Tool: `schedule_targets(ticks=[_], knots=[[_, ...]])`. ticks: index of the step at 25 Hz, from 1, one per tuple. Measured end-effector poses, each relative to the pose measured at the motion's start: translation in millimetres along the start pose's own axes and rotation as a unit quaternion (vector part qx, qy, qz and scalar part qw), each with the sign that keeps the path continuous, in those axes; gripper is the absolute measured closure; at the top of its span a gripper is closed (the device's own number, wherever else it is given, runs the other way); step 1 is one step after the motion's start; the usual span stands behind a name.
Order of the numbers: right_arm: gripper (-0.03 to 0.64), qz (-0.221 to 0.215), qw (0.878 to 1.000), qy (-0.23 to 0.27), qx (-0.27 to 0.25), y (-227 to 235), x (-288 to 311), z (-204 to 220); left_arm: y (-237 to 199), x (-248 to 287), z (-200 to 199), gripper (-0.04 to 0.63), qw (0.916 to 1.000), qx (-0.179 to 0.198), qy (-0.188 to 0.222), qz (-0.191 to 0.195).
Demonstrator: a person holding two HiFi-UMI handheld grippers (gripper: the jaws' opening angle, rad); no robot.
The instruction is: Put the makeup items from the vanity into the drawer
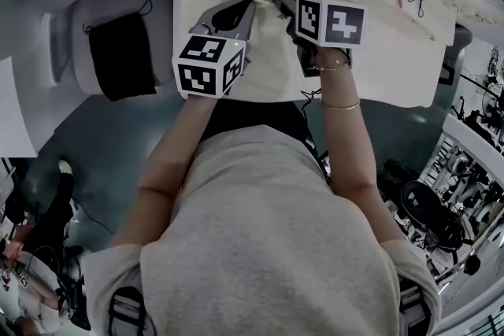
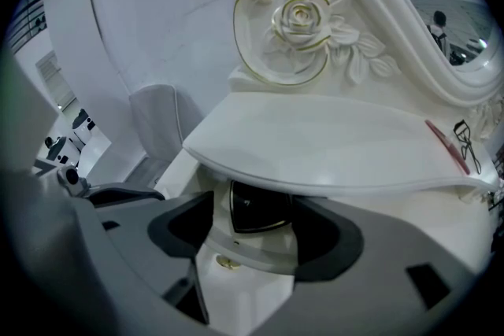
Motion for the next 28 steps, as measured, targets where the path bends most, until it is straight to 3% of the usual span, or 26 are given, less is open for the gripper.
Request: schedule_targets(ticks=[9,15,22,28], knots=[[0.296,-0.019,0.999,0.030,0.000,-0.9,-9.1,1.0,3.4,-3.1,-3.0,0.586,0.9999,0.014,0.000,0.006],[0.296,-0.066,0.995,0.067,-0.018,-5.3,-28.3,-7.7,2.2,-8.1,-14.3,0.586,0.9996,0.025,0.014,-0.005],[0.296,-0.111,0.983,0.144,-0.007,-1.1,-53.6,-20.7,14.2,-12.1,-18.8,0.586,0.9976,0.063,0.018,-0.022],[0.296,-0.146,0.972,0.182,-0.001,13.8,-71.9,-20.5,37.1,-7.2,-22.3,0.586,0.9969,0.065,0.029,-0.033]])
Point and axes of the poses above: the fingertips, and each gripper's own axes: x forward along the fingers, y to its right, z out of its underside, the point moved 4 cm from there along -x, backward along the fingers, and after that the axes turned 7 degrees about y, right-handed, at the moved point
